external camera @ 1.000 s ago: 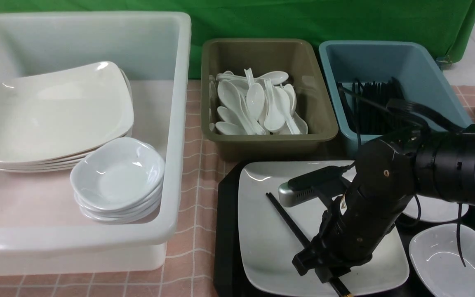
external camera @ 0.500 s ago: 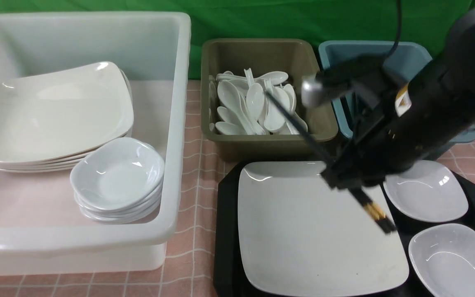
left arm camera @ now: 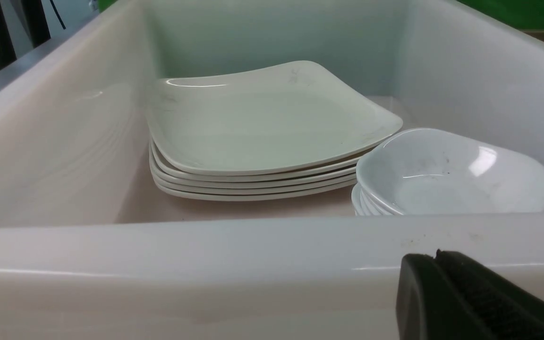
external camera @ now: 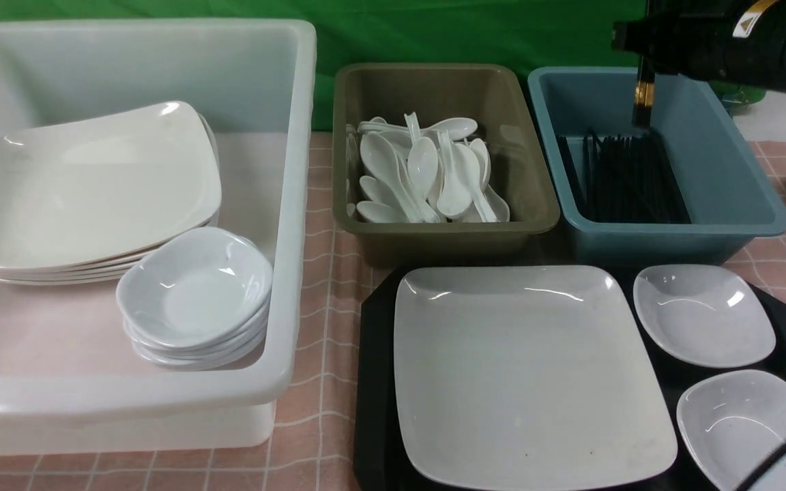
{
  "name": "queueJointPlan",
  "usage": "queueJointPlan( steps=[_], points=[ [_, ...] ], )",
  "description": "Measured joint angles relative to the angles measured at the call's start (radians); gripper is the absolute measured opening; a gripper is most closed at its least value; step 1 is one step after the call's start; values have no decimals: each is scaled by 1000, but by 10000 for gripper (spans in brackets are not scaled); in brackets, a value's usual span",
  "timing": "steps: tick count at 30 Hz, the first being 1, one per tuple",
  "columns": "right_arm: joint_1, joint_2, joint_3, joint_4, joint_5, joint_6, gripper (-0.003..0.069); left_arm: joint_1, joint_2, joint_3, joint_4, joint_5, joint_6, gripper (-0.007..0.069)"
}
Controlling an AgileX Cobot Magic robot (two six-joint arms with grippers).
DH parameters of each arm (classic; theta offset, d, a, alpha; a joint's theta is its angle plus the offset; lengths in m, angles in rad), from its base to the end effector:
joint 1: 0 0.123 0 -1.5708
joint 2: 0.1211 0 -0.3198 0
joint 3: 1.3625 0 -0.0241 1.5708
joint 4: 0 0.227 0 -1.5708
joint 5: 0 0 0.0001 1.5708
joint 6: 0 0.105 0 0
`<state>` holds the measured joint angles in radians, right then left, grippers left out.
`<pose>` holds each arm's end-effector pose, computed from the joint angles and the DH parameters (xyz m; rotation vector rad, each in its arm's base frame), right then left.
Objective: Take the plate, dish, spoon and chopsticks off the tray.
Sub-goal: Use the right arm to put the chopsticks into the small storage box on the right, then use the right arm to grab a small plate from the dinner plate
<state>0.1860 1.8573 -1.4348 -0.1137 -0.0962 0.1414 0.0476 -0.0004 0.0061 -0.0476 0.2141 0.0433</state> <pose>0.4430 0.0845 0.3396 -0.1506 1.8072 0.1620 0.0109 -0.0005 0.1900 -0.0357 1.7028 0.0245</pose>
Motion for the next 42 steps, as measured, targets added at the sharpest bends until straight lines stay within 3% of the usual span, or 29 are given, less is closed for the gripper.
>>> queueJointPlan(
  steps=[3, 7, 9, 12, 13, 14, 17, 20, 22, 23, 25, 30, 35, 40, 41, 42],
  points=[
    [-18, 93, 0, 0, -63, 6, 201, 0, 0, 0, 0, 0, 0, 5],
    [-23, 151, 0, 0, -68, 8, 307, 0, 0, 0, 0, 0, 0, 5],
    [-23, 155, 0, 0, -23, 9, 387, 0, 0, 0, 0, 0, 0, 5],
    [-22, 128, -1, 0, 63, 10, 418, 0, 0, 0, 0, 0, 0, 5],
    [-22, 89, -8, 0, 163, 9, 409, 0, 0, 0, 0, 0, 0, 5],
    [-22, 83, -8, 0, 163, 9, 406, 0, 0, 0, 0, 0, 0, 5],
    [-22, -48, -32, -2, 441, -53, 272, 0, 0, 0, 0, 0, 0, 5],
    [-22, -175, -41, -3, 701, -98, 90, 0, 0, 0, 0, 0, 0, 5],
    [-22, -217, -41, -4, 793, -103, 52, 0, 0, 0, 0, 0, 0, 5],
    [-22, -286, -32, -3, 941, -105, 30, 0, 0, 0, 0, 0, 0, 5],
    [-22, -353, -1, 10, 1067, -98, 30, 0, 0, 0, 0, 0, 0, 5],
    [-8, -461, 147, 66, 1166, -93, 30, 0, 0, 0, 0, 0, 0, 5],
    [104, -549, 436, 81, 1155, -161, 96, 0, 0, 0, 0, 0, 0, 5],
    [256, -544, 665, 38, 976, -222, 318, 0, 0, 0, 0, 0, 0, 5],
    [262, -543, 665, 38, 976, -222, 318, 0, 0, 0, 0, 0, 0, 5],
    [302, -530, 708, -33, 891, -209, 398, 0, 0, 0, 0, 0, 0, 5]
  ],
)
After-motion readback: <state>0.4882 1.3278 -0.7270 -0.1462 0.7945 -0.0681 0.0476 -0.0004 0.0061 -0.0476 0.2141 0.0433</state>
